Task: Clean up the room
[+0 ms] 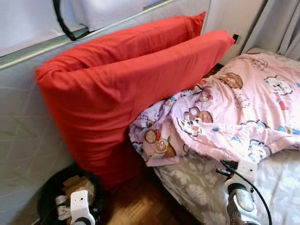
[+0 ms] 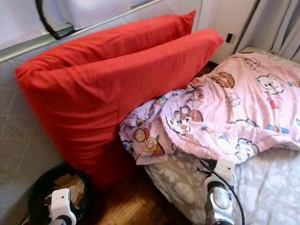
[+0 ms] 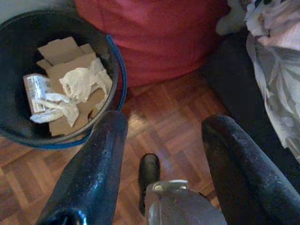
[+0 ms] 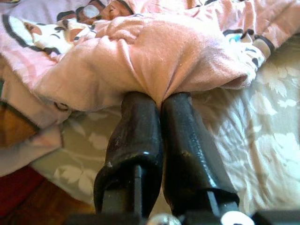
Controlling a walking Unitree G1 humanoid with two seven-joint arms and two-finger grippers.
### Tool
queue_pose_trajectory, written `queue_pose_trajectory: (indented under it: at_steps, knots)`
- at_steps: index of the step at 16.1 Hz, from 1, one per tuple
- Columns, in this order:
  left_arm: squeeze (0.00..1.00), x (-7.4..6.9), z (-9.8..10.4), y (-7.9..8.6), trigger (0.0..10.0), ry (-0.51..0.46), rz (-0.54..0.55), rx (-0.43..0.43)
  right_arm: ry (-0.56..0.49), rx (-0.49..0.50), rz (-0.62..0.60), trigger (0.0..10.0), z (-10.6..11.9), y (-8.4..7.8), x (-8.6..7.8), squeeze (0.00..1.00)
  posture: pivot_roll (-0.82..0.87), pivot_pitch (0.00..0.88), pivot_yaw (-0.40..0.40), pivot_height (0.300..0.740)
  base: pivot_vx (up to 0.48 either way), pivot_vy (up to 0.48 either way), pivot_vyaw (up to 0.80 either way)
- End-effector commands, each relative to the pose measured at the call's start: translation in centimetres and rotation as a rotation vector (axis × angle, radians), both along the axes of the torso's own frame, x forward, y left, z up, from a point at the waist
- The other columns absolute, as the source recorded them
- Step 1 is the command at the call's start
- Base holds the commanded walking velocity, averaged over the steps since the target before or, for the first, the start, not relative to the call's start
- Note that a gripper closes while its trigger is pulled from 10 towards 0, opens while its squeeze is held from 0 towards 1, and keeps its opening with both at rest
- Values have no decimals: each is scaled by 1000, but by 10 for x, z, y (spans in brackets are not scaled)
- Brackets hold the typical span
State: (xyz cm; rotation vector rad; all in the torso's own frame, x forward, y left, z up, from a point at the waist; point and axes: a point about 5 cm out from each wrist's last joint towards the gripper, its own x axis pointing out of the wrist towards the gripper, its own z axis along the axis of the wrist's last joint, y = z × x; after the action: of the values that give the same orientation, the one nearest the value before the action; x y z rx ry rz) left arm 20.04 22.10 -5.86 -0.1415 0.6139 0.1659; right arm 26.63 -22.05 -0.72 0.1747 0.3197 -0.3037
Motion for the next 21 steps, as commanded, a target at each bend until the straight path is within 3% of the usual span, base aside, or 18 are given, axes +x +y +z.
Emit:
queue_pose_trajectory:
  at_steps: [1, 5, 9, 16, 21]
  knots:
    - [0, -6, -4, 2, 10000, 30, -10, 13, 11, -1, -8, 10000, -3, 0, -3, 0, 39, 92, 14, 740, -281, 0, 0]
    - [0, -7, -4, 3, 10000, 33, -14, 16, -31, -114, -120, 10000, 10, -21, 0, 0, 41, 91, 16, 740, -281, 0, 0]
    - [0, -7, -4, 3, 10000, 34, -15, 17, -71, -162, -161, 10000, 21, -30, 5, 0, 39, 100, 16, 740, -281, 0, 0]
    - [0, -7, -4, 2, 10000, 33, -27, 21, -115, -244, -163, 10000, 28, -22, 9, 0, 40, 115, 17, 740, -280, 0, 0]
    - [0, -8, -5, 2, 10000, 41, -31, 30, -138, -233, -117, 10000, 30, -11, 14, 0, 43, 120, 14, 740, -217, 0, 0]
